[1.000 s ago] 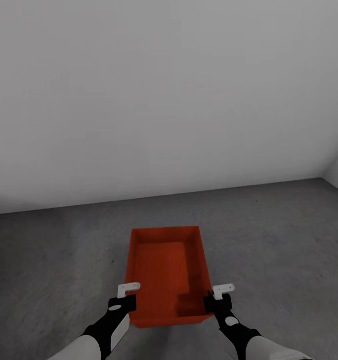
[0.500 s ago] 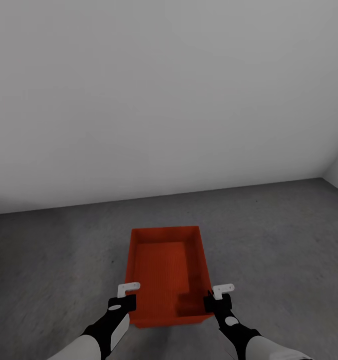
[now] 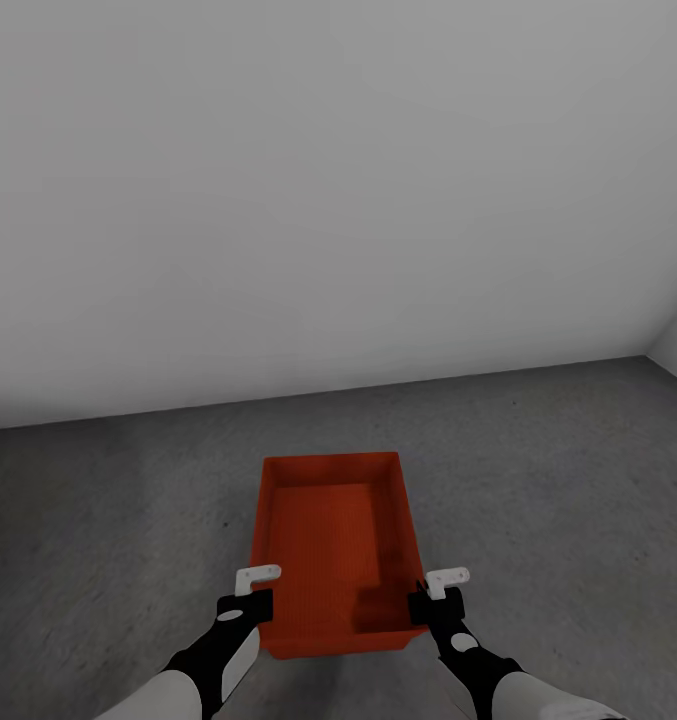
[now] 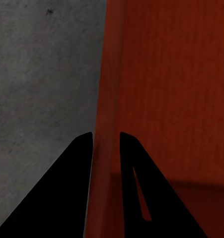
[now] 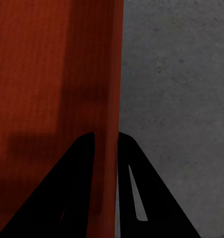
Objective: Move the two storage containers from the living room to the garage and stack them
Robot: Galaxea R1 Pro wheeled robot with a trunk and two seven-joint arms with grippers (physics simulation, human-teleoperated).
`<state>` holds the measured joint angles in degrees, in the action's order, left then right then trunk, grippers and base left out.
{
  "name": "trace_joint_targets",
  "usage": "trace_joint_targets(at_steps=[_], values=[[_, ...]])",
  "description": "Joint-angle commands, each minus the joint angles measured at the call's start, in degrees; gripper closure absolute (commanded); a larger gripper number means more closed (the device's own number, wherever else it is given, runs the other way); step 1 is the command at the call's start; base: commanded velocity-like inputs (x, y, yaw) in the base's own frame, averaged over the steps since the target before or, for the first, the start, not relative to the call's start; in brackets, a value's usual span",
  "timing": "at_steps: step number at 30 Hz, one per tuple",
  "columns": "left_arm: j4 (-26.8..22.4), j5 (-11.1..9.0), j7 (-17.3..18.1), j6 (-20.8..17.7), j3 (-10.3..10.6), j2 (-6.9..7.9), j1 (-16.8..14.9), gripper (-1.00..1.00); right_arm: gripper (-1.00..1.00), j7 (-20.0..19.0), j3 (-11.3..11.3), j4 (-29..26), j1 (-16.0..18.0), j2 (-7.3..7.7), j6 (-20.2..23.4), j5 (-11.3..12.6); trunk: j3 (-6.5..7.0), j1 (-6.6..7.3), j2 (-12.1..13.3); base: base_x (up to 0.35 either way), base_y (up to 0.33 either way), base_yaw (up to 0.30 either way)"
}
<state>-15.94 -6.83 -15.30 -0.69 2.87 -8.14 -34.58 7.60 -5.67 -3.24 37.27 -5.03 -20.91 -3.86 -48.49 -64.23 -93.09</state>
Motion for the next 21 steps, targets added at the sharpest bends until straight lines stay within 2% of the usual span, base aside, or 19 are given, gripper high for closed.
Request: trace_joint_targets(at_steps=[1,17,21], values=[[-1.1,0.7,-0.7,1.3,-2.3,0.05,0.0,1.0,1.0,0.7,3.1,0.2,0.0,0.02,-0.2,0.6,-0.04,0.01,0.0,0.0,0.0,0.0],[-1.1,0.6,-0.7,1.3,-2.4,-0.01,0.0,1.0,1.0,0.7,3.1,0.2,0.0,0.02,-0.2,0.6,-0.04,0.01,0.0,0.0,0.0,0.0],[-1.1,0.6,-0.7,1.3,-2.4,-0.03,0.0,1.0,1.0,0.7,3.1,0.2,0.0,0.02,-0.2,0.6,-0.76,-0.87,-1.6,0.0,0.0,0.0]])
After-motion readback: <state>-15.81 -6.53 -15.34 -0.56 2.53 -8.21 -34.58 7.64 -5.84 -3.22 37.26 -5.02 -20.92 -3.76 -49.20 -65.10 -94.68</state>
